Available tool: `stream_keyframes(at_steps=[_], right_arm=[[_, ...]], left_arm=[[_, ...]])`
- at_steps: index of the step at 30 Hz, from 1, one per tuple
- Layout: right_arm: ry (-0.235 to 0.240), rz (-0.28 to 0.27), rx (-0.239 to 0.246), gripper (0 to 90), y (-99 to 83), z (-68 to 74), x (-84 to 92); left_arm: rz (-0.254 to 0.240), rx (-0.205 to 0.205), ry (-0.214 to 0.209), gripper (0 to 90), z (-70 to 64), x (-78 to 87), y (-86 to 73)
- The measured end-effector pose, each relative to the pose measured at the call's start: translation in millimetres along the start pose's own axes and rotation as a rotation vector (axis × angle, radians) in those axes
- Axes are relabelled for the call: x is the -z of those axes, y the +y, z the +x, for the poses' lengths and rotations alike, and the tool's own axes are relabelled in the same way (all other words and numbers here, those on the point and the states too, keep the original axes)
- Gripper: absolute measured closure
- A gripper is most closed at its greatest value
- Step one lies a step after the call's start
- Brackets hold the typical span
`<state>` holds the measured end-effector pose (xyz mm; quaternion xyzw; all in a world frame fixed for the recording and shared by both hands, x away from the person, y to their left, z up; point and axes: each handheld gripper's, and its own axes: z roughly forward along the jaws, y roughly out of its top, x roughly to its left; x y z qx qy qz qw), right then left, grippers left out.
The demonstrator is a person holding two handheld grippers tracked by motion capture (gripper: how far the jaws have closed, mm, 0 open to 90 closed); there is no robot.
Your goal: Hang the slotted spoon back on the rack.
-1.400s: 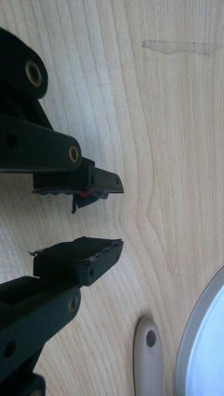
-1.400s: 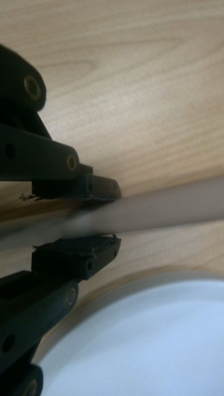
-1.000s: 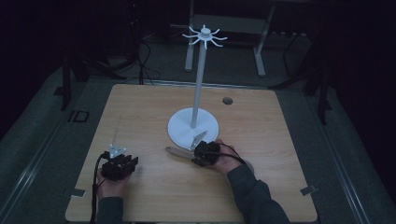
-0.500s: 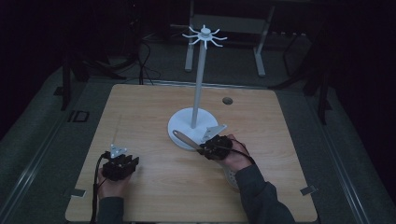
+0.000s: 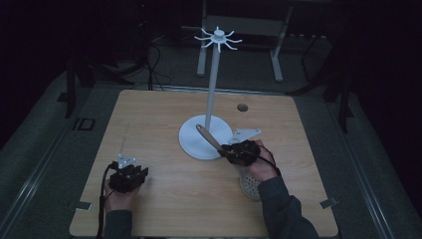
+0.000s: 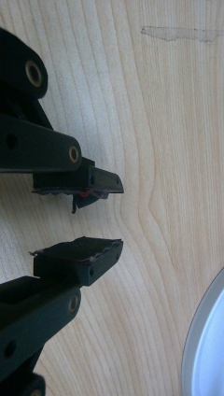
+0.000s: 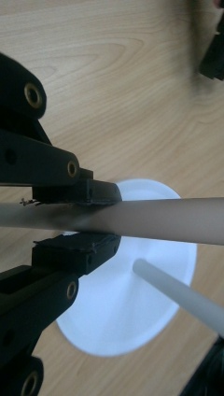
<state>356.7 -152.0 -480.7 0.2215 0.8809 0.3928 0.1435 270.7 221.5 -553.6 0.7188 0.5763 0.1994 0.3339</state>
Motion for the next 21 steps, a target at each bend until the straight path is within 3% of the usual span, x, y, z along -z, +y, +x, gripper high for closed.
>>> stream_keyframes(at_steps=[21], right_arm=[[-0.129,-0.242,-0.048,74.6,-1.8,-9.7,41.8]], left_arm=[[0.001,0.0,-0.004,66.9,-1.0,-0.5,0.0]])
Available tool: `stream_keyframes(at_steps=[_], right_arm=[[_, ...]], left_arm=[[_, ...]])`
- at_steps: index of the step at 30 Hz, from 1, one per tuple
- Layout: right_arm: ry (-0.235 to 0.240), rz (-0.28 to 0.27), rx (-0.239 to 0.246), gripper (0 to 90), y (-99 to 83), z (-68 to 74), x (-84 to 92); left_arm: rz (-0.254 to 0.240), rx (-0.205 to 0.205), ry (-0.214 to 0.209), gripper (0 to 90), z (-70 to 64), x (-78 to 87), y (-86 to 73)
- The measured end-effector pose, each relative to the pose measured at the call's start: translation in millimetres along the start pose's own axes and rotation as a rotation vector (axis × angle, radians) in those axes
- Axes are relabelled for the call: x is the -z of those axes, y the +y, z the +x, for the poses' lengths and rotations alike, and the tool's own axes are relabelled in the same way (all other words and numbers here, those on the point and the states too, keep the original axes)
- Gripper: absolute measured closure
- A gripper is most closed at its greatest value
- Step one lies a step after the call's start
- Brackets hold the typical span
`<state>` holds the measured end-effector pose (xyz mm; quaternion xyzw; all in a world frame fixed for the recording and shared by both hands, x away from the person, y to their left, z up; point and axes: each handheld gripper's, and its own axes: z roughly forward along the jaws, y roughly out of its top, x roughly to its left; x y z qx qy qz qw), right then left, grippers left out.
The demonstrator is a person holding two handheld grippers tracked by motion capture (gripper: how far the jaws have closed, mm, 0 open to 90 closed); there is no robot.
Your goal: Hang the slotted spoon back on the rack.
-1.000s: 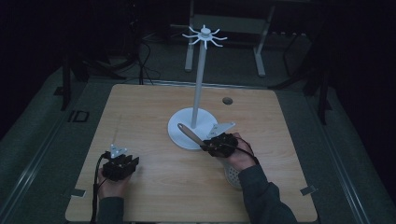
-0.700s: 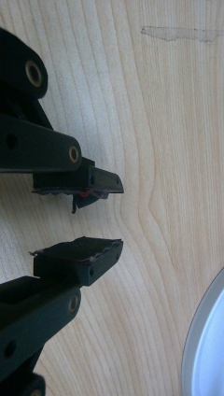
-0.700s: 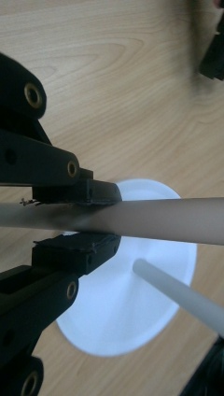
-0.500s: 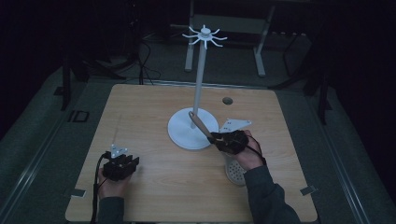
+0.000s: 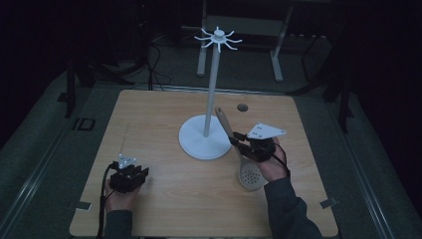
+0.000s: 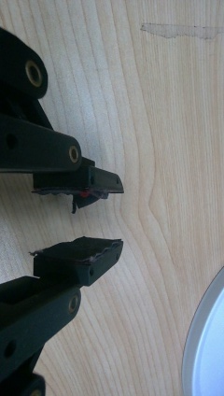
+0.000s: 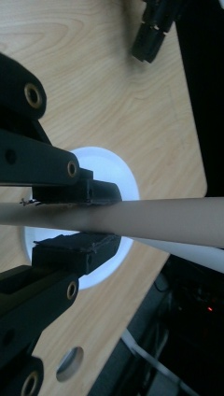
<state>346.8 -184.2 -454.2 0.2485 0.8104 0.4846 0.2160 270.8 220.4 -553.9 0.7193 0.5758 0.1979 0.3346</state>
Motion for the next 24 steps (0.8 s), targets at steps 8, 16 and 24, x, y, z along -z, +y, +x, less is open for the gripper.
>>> stream_keyframes(at_steps=[8,16,24], right_arm=[[-0.03,-0.065,0.002,74.5,3.0,1.2,10.4],[-0.059,-0.096,-0.001,74.6,3.4,0.7,15.2],[-0.079,-0.124,-0.011,74.6,5.9,-1.3,18.3]], left_arm=[[0.004,-0.001,-0.001,66.8,-0.8,-0.8,0.0],[0.008,-0.002,-0.002,66.7,-1.3,-1.3,0.1],[0.009,-0.005,-0.001,66.5,-1.0,-0.9,0.2]])
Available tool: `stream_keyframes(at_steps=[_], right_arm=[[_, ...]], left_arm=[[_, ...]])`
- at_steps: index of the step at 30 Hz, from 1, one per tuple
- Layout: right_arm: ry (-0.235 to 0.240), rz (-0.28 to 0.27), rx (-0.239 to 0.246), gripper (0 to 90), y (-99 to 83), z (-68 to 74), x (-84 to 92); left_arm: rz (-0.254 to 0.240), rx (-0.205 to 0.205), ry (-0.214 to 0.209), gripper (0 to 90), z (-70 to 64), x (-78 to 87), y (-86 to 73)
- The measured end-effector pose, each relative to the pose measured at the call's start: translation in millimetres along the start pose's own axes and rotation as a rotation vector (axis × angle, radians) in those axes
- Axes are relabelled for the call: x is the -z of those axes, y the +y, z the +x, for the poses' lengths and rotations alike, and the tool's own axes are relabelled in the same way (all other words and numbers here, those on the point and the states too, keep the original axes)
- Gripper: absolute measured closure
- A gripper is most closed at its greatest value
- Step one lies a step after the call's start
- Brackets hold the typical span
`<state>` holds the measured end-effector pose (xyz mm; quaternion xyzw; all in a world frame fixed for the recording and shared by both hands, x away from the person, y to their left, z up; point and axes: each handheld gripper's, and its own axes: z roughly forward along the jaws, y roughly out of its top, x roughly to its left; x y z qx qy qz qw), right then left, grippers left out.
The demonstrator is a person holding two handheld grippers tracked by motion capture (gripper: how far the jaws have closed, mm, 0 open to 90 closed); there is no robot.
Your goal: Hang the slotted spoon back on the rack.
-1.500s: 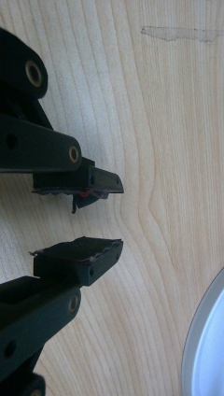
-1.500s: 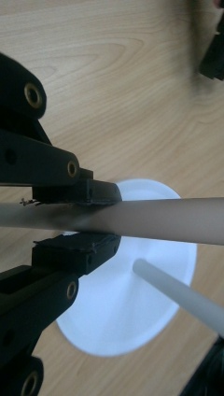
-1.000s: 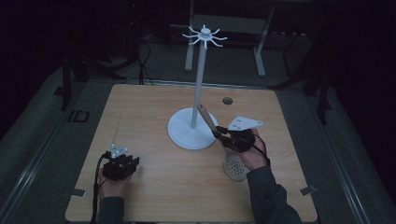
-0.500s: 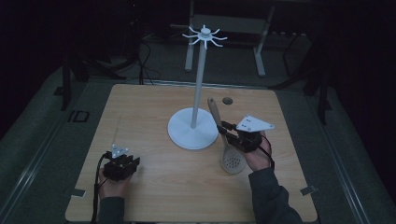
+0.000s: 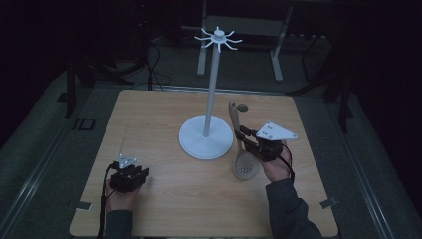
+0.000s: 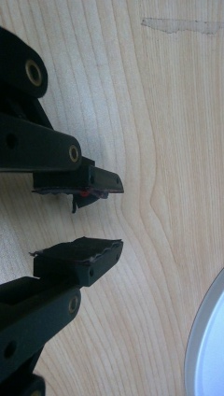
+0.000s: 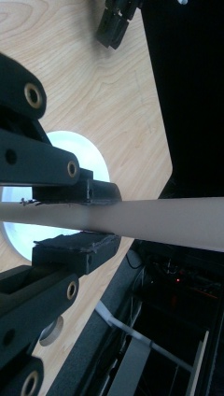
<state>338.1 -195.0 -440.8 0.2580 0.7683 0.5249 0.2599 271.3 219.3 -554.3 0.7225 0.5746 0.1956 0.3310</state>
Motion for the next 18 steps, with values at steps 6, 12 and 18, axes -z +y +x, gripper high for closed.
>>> stream_keyframes(at_steps=[6,12,18], right_arm=[[-0.008,-0.013,-0.006,74.6,2.2,-0.4,-1.0],[-0.014,-0.024,-0.01,74.6,3.5,0.0,-2.2],[-0.017,-0.038,-0.018,74.6,4.7,-0.2,-2.4]], left_arm=[[-0.002,0.001,0.0,66.6,0.5,0.3,0.0],[-0.004,0.003,0.001,66.5,1.1,0.5,0.0],[-0.005,0.003,0.001,66.4,1.3,0.6,0.0]])
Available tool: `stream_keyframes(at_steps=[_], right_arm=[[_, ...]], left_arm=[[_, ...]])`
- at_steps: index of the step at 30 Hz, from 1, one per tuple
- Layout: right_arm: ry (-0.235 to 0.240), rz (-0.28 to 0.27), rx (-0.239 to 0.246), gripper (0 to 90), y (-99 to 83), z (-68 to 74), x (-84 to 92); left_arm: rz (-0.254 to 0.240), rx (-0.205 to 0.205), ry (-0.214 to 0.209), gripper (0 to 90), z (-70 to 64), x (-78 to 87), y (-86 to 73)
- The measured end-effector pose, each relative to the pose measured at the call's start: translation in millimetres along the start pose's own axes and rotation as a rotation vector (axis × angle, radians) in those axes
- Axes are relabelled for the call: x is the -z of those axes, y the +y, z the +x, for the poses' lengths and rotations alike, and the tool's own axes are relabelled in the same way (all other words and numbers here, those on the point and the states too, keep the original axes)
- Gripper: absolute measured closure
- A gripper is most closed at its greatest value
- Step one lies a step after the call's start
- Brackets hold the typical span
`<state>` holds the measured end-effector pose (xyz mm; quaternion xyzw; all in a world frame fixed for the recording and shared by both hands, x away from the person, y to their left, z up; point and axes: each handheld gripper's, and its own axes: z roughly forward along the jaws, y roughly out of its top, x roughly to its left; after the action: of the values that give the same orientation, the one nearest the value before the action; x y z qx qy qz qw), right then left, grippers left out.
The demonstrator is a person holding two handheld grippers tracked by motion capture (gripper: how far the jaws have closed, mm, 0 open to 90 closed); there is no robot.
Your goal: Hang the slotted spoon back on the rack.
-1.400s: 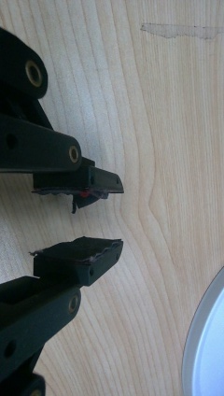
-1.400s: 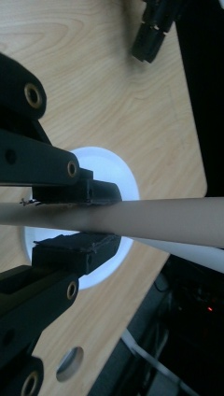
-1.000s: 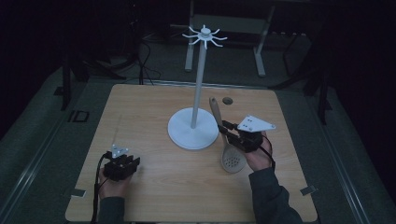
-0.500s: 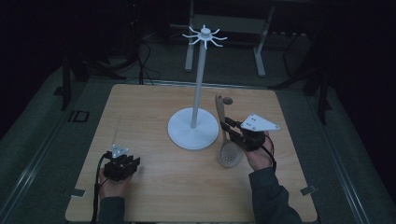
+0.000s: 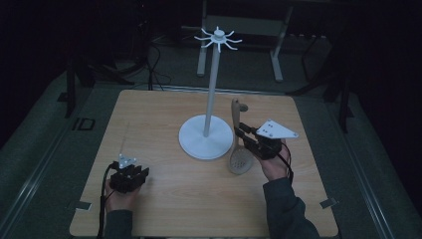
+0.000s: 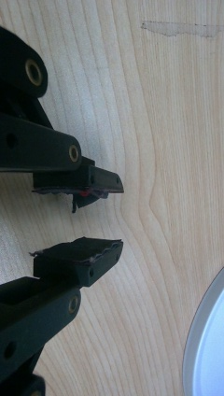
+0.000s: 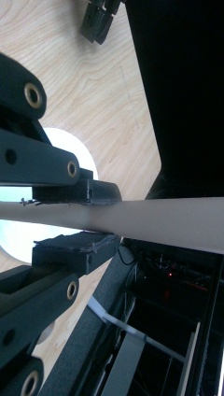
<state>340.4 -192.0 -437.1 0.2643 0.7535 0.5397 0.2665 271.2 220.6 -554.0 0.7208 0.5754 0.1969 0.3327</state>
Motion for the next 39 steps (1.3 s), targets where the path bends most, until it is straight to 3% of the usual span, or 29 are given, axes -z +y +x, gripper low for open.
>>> stream_keyframes(at_steps=[39], right_arm=[[-0.015,-0.038,-0.001,74.6,15.4,2.1,-9.4]], left_arm=[[0.0,0.004,-0.001,65.9,0.7,0.0,-0.2]])
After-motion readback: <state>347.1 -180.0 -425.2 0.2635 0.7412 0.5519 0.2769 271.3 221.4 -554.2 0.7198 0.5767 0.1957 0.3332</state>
